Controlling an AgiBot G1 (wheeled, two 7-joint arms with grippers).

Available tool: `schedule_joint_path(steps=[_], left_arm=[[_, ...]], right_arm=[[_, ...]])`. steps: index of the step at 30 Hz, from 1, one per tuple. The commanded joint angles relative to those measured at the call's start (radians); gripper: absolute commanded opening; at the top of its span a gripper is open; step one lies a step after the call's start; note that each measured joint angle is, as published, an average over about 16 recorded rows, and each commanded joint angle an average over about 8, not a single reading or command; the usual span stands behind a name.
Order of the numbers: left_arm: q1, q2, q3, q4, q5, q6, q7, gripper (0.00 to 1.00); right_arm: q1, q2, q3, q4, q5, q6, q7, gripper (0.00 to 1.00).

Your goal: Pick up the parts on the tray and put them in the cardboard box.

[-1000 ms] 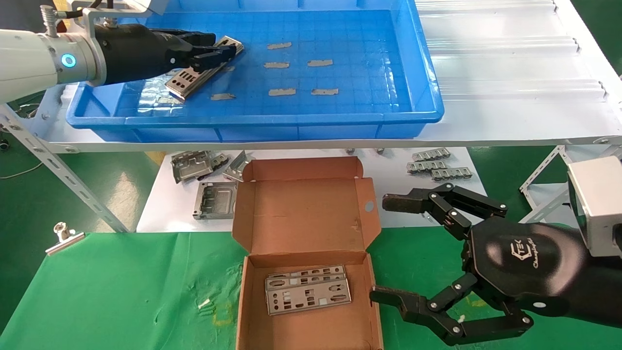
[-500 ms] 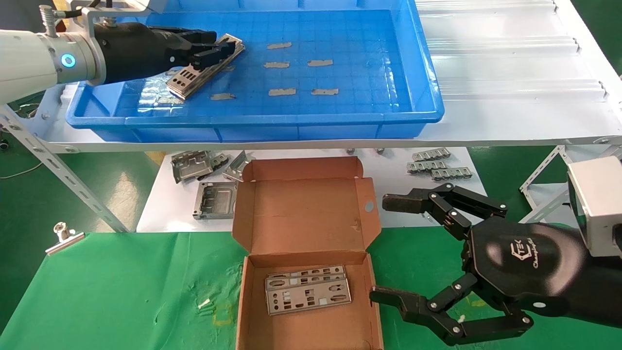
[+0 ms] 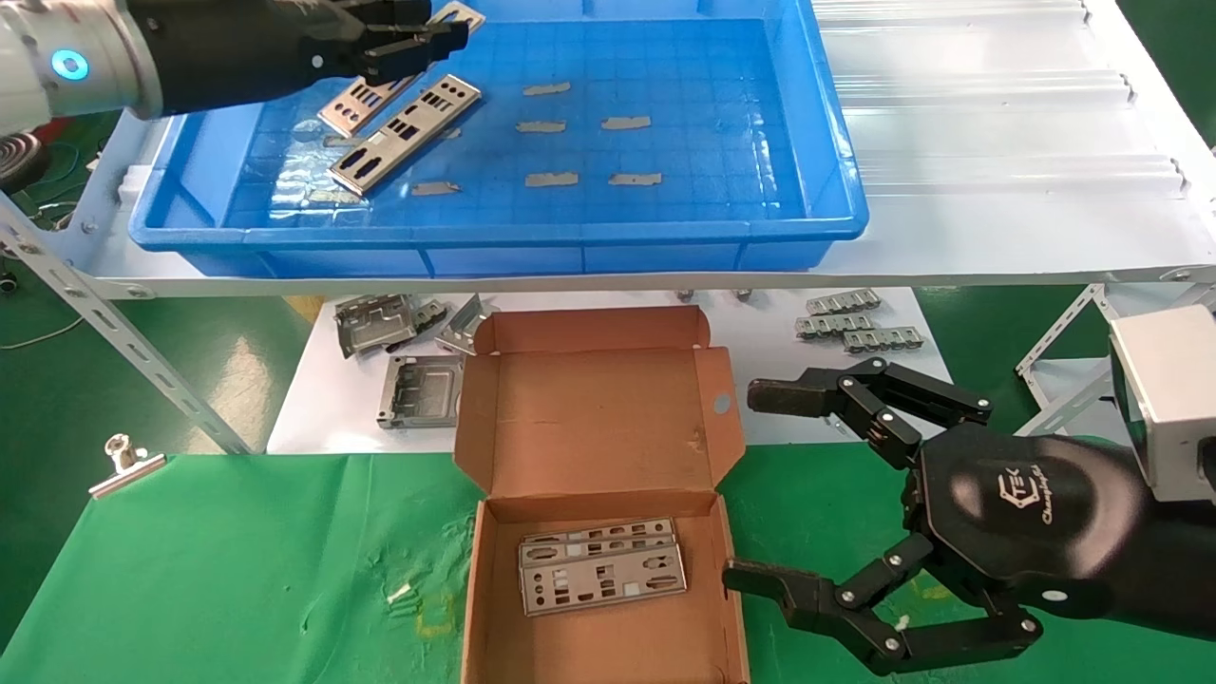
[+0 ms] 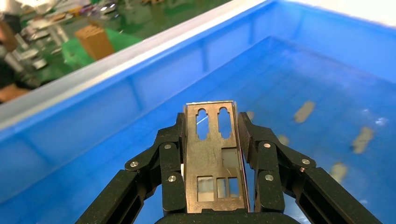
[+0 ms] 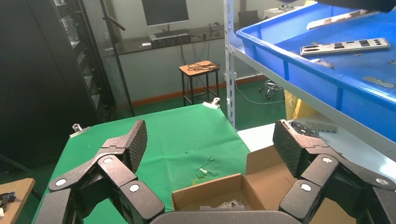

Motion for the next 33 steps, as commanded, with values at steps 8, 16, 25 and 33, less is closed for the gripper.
schedule_joint_path(steps=[8, 16, 25, 33], left_arm=[[0.004, -0.055, -0.017, -0.042, -0.031, 0.243, 0.054, 0.00], [0.074, -0.119, -0.020, -0.143, -0.064, 0.461, 0.098, 0.00], [0.324, -0.255, 0.034, -0.626, -0.226, 0.478, -0.008, 0.00], [0.572, -0.305, 0.067, -0.994, -0.230, 0.281, -0.103, 0.00]], right_arm=[[0.000, 0.000, 0.000, 0.000, 0.000, 0.000, 0.000, 1.00], [0.000, 0.000, 0.000, 0.000, 0.000, 0.000, 0.000, 1.00], [0.000, 0.000, 0.000, 0.000, 0.000, 0.000, 0.000, 1.00], [0.000, 0.000, 0.000, 0.000, 0.000, 0.000, 0.000, 1.00]])
